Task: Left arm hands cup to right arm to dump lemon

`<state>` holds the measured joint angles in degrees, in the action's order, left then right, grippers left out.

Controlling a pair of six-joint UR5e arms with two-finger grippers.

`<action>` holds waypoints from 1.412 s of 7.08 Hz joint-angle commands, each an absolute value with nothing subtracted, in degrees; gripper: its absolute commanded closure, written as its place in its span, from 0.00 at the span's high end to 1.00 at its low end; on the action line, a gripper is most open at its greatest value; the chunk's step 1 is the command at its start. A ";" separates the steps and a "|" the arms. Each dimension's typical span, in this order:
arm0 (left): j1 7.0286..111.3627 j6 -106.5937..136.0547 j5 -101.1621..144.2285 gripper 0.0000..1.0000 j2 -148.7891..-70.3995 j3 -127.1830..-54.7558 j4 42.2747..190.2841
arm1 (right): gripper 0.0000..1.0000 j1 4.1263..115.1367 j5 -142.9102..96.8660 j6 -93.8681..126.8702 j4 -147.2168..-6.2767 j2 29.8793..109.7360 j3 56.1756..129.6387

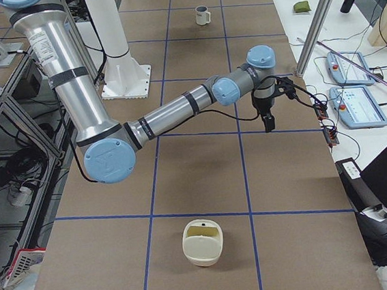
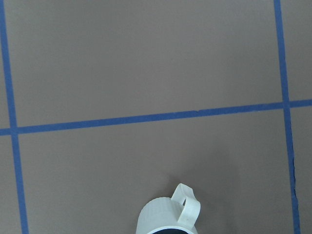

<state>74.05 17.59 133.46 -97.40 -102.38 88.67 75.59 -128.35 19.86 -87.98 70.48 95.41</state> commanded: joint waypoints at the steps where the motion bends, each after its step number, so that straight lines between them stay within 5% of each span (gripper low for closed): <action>1: 76.98 13.02 133.50 0.99 -101.40 -99.78 82.91 | 1.00 80.92 -135.05 18.63 -92.89 72.32 95.53; 10: 78.40 12.66 134.21 1.00 -106.88 -97.28 78.05 | 1.00 85.17 -135.61 7.82 -92.81 79.72 96.59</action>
